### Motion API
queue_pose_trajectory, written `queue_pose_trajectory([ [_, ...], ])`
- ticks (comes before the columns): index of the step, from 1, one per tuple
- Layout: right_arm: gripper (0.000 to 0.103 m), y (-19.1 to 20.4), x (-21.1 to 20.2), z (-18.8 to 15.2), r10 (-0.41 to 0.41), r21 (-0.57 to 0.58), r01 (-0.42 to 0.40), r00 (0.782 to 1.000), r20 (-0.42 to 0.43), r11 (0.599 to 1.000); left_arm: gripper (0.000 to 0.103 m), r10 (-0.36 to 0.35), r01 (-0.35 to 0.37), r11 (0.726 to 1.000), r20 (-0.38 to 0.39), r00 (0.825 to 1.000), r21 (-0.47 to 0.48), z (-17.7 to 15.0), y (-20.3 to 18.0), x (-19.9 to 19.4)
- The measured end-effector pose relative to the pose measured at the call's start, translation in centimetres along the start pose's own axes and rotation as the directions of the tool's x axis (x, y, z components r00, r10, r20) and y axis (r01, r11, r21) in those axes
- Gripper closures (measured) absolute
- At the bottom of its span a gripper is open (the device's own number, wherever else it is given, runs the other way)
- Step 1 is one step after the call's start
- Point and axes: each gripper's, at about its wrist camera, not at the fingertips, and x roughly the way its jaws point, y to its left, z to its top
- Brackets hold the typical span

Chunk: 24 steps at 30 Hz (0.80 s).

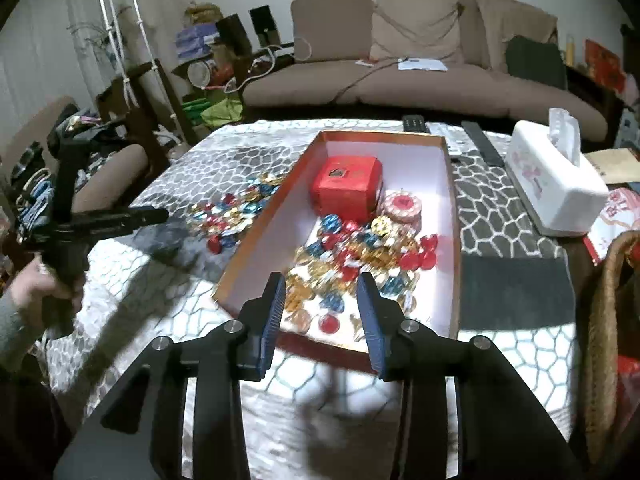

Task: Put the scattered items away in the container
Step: 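Move both grippers back to the chocolate pile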

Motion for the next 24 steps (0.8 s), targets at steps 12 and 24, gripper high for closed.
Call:
queue_pose_trajectory([
  [12,0.060,3.8,0.2,-0.8,0.063,0.006,-0.063,0.998,0.026,0.998,0.060,0.069,-0.073,0.994,0.049,0.996,0.085,-0.5,0.0,3.6],
  [24,0.060,11.2,7.1,1.8,0.138,-0.022,-0.138,0.990,0.016,0.990,0.060,0.002,-0.005,0.994,0.024,1.000,0.105,0.6,1.1,7.9],
])
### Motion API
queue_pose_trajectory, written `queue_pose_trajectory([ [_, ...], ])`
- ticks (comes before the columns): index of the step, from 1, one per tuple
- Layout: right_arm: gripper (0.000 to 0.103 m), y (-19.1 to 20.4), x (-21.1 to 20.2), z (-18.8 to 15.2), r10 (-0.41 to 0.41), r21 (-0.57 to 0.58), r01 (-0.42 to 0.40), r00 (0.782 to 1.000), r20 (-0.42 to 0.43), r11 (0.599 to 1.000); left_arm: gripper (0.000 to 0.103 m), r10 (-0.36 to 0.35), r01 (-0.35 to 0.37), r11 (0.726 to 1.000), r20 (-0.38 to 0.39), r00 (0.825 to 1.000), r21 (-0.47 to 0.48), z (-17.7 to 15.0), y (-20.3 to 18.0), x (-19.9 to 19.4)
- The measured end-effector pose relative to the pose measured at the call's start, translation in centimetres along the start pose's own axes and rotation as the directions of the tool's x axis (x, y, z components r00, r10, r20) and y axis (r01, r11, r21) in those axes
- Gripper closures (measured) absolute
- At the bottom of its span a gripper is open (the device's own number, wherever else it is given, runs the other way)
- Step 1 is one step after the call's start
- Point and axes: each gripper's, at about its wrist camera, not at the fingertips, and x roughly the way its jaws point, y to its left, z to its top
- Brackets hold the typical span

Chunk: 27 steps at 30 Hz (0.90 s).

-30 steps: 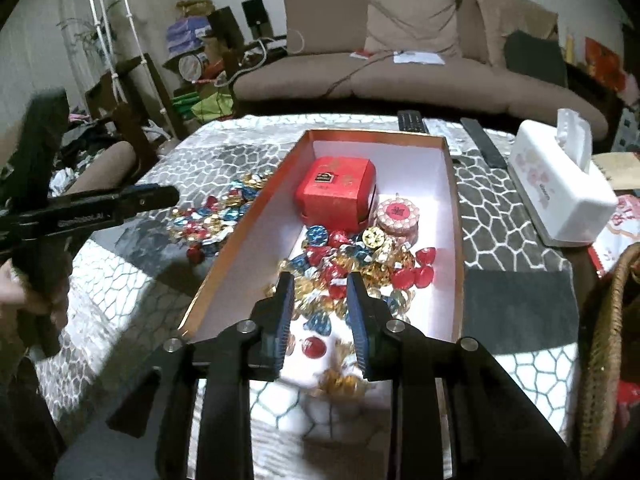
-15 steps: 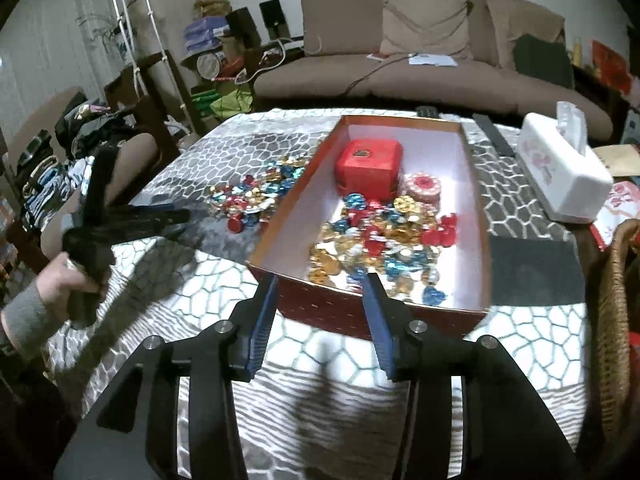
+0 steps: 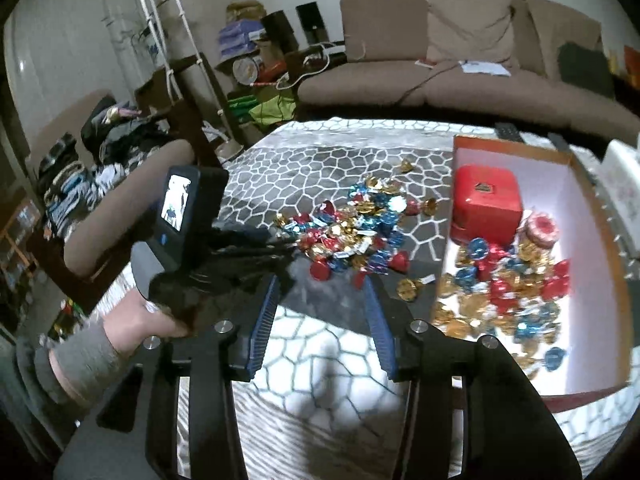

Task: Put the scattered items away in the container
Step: 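Move both grippers back to the chocolate pile, then grasp a gold chocolate with the left gripper while the right gripper grasps a red one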

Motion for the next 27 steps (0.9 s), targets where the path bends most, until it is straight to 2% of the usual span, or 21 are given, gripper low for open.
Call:
queue_pose_trajectory([
  [3,0.061,0.0,1.6,-0.3,-0.001,0.035,0.002,1.000,-0.014,0.999,0.061,-0.020,0.020,1.000,0.007,1.000,0.002,-0.1,0.0,0.0],
  [5,0.061,0.1,2.5,-0.5,-0.011,0.034,0.012,1.000,-0.026,0.999,0.073,-0.040,0.040,0.999,0.014,0.999,-0.014,-0.3,0.4,-0.2],
  [6,0.060,0.4,2.7,-0.7,-0.042,0.015,0.042,0.999,-0.021,0.999,0.081,-0.052,0.052,0.998,0.019,0.998,-0.023,-0.4,0.8,-0.4],
  [9,0.059,0.9,3.0,-0.9,-0.093,-0.017,0.093,0.996,-0.008,0.996,0.081,-0.088,0.089,0.995,0.031,0.996,-0.040,-0.8,1.2,-0.8],
  [11,0.061,0.9,2.6,-1.0,-0.105,-0.005,0.105,0.994,0.011,0.994,0.081,-0.085,0.086,0.996,0.039,0.996,-0.034,-1.0,1.3,-1.2],
  [14,0.059,1.7,1.0,-0.7,-0.143,-0.016,0.145,0.986,0.081,0.989,0.081,-0.091,0.092,0.995,0.027,0.995,-0.035,-1.3,2.0,-1.5],
  [18,0.059,4.0,1.4,0.3,-0.117,-0.081,0.123,0.990,0.077,0.989,0.081,-0.121,0.122,0.991,0.020,0.993,-0.060,-2.1,3.5,-2.5],
  [20,0.060,5.2,2.9,0.5,-0.089,-0.105,0.093,0.995,0.041,0.990,0.081,-0.130,0.131,0.989,0.022,0.991,-0.066,-2.4,4.1,-3.0],
  [23,0.066,4.9,6.6,0.4,-0.053,-0.049,0.050,0.997,-0.064,0.998,0.081,-0.133,0.135,0.988,0.021,0.991,-0.082,-2.9,5.3,-3.6],
  [24,0.070,4.5,8.0,0.2,-0.061,-0.029,0.059,0.994,-0.092,0.998,0.081,-0.134,0.136,0.987,0.021,0.991,-0.088,-3.0,5.7,-3.7],
  [27,0.071,2.8,11.5,-0.5,-0.108,0.011,0.111,0.982,-0.156,0.994,0.081,-0.136,0.138,0.984,0.023,0.990,-0.115,-3.2,6.8,-3.8],
])
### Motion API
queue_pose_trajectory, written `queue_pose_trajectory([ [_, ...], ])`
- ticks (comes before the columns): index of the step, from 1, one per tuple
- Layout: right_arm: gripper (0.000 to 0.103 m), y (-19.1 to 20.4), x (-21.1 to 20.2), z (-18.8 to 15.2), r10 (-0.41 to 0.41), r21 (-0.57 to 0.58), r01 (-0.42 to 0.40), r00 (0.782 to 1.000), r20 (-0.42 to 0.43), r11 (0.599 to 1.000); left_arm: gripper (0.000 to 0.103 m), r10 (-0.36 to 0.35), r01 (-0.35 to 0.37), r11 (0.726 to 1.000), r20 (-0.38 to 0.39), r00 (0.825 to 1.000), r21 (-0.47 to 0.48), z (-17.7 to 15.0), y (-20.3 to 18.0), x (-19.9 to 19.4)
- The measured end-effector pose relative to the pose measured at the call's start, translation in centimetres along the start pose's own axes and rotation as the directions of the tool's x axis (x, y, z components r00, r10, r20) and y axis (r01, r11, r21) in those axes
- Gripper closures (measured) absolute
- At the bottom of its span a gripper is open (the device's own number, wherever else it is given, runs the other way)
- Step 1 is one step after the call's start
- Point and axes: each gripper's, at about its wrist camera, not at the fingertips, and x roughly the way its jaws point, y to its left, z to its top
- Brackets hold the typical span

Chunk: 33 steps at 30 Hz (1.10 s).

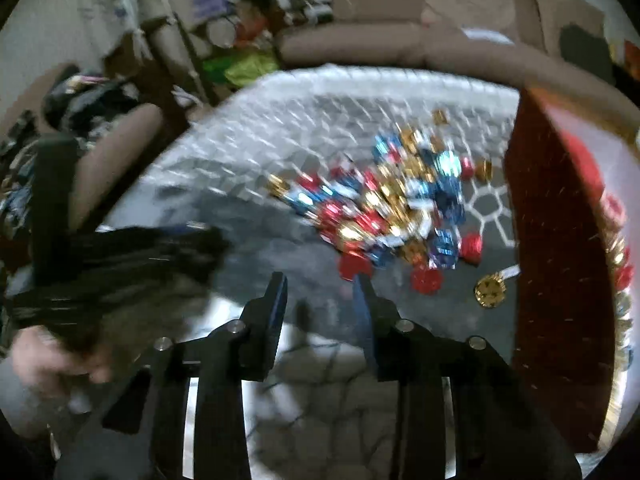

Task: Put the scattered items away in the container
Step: 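Grasp a gold chocolate with the left gripper while the right gripper grasps a red one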

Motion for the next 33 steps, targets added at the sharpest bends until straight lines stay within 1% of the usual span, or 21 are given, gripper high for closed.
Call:
queue_pose_trajectory([
  [3,0.071,-1.0,2.1,-0.2,-0.048,0.021,0.048,0.999,-0.023,0.999,0.081,-0.012,0.012,1.000,0.005,1.000,-0.025,0.0,0.8,-0.1],
  [8,0.071,-1.0,2.9,0.2,-0.083,-0.016,0.083,0.997,0.000,0.996,0.081,-0.021,0.021,0.999,-0.001,1.000,-0.026,-0.1,0.9,0.1],
  [9,0.072,-0.9,2.9,0.3,-0.088,-0.019,0.088,0.996,0.001,0.996,0.081,-0.021,0.021,0.999,-0.003,1.000,-0.027,-0.1,0.9,0.2],
  [10,0.080,-0.8,3.0,0.3,-0.097,-0.023,0.098,0.995,0.006,0.995,0.081,-0.020,0.020,0.999,-0.004,1.000,-0.027,-0.2,0.9,0.2],
  [11,0.082,-0.6,3.0,0.4,-0.107,-0.028,0.107,0.994,0.011,0.994,0.081,-0.020,0.020,0.999,-0.004,1.000,-0.027,-0.2,0.9,0.2],
  [15,0.082,-0.2,2.6,0.2,-0.106,-0.036,0.107,0.994,0.017,0.994,0.081,-0.019,0.019,1.000,-0.001,1.000,-0.022,-0.1,0.6,-0.2],
  [20,0.082,0.0,-0.1,-0.2,-0.063,-0.044,0.064,0.997,0.034,0.997,0.081,-0.047,0.047,0.999,0.018,0.999,0.000,0.5,-1.1,-1.3],
  [24,0.082,0.3,-3.8,0.1,-0.045,-0.075,0.050,0.997,0.070,0.996,0.081,-0.098,0.097,0.994,0.046,0.994,0.041,1.1,-4.3,-2.9],
  [28,0.082,-0.5,-8.3,0.8,-0.043,-0.083,0.052,0.993,0.111,0.995,0.081,-0.158,0.153,0.985,0.058,0.986,0.078,1.6,-7.9,-4.6],
  [30,0.082,-1.4,-10.1,1.3,-0.052,-0.082,0.064,0.990,0.131,0.995,0.081,-0.187,0.180,0.980,0.076,0.979,0.088,2.3,-9.7,-5.4],
  [33,0.082,-3.6,-12.8,1.8,-0.058,-0.059,0.068,0.986,0.157,0.996,0.081,-0.264,0.259,0.964,0.085,0.961,0.061,3.4,-12.3,-5.7],
])
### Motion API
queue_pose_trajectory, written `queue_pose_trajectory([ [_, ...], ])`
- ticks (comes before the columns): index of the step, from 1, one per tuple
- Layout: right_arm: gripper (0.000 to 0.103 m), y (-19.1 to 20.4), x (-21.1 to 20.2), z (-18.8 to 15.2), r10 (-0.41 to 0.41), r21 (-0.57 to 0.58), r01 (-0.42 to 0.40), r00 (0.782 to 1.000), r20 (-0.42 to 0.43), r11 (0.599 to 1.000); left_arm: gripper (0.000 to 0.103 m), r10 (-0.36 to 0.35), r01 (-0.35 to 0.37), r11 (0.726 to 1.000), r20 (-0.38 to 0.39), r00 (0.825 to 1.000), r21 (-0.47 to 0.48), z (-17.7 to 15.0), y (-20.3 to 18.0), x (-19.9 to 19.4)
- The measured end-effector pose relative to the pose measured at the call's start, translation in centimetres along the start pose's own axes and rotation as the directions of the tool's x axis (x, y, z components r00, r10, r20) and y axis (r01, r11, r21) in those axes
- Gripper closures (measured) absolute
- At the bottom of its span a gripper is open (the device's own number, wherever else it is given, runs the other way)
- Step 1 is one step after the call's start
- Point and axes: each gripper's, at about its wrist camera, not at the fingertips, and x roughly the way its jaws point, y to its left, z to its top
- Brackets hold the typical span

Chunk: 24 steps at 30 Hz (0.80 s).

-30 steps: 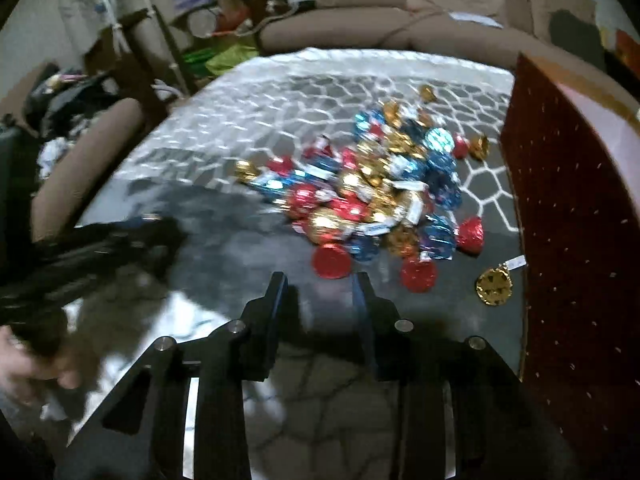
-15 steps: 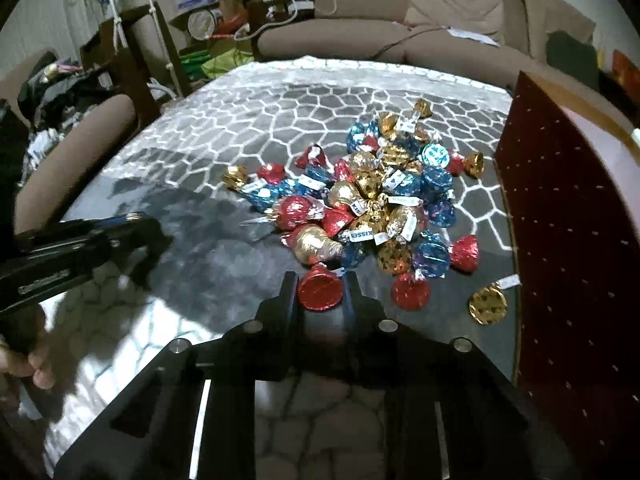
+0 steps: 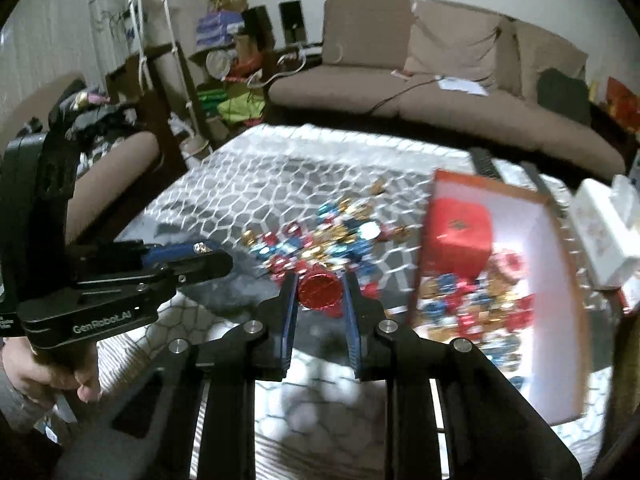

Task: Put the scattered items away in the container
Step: 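Carry both chocolates into the white box and open the left gripper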

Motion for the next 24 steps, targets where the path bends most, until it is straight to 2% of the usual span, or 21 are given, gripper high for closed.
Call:
queue_pose_trajectory([
  [5,0.082,-5.0,-3.4,0.4,0.005,0.057,-0.007,1.000,0.025,0.998,0.081,-0.076,0.076,0.997,-0.015,0.997,0.019,1.7,-5.1,2.4],
  [11,0.082,-10.6,-4.7,-0.2,0.016,0.105,-0.019,1.000,0.027,0.994,0.081,-0.140,0.137,0.989,-0.059,0.988,-0.047,3.2,-8.6,6.9],
  [16,0.082,-14.2,-4.0,-1.0,0.056,0.140,-0.059,0.998,0.025,0.988,0.081,-0.113,0.107,0.992,-0.113,0.987,-0.060,3.3,-9.8,9.9],
  [24,0.082,-17.3,-2.4,-2.0,0.117,0.139,-0.118,0.993,0.020,0.983,0.081,-0.037,0.034,0.999,-0.160,0.986,-0.020,3.8,-10.3,12.4],
])
